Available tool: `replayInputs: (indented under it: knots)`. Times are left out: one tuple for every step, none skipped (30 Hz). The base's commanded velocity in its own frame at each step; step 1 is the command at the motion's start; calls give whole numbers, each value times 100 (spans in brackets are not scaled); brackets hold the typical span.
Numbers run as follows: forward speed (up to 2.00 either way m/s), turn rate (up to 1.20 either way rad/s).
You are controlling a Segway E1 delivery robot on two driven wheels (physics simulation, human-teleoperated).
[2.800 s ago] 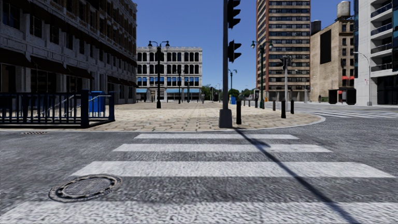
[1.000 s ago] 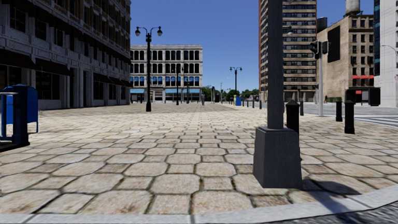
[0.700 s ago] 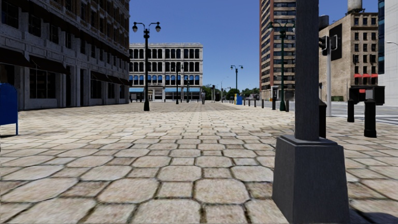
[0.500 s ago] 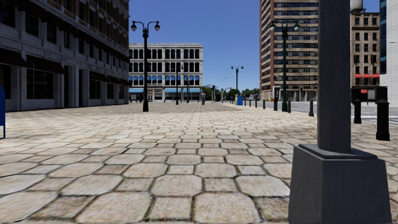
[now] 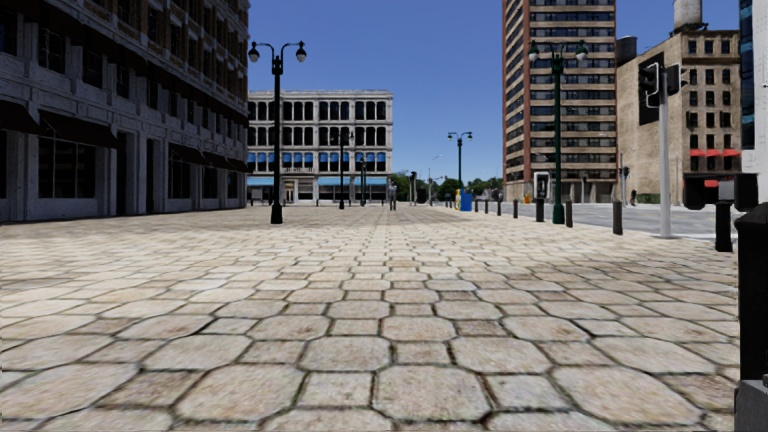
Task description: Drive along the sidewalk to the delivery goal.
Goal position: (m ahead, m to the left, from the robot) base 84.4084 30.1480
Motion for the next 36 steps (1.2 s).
replayInputs:
  knots:
    - [129,0]
    - [129,0]
    - [129,0]
    - [129,0]
    - [129,0]
    - [129,0]
    - [129,0]
    - [129,0]
    - [129,0]
    - [129,0]
    - [129,0]
    - [129,0]
    - [129,0]
    - [129,0]
    - [129,0]
    - [129,0]
    - [129,0]
    - [129,0]
    - [200,0]
    - [200,0]
    - [200,0]
    - [200,0]
    - [200,0]
    - [200,0]
    - [200,0]
    - [200,0]
    - [200,0]
    - [200,0]
    - [200,0]
    - [200,0]
    - [200,0]
    - [200,0]
    - [200,0]
    - [200,0]
    - [200,0]
    - [200,0]
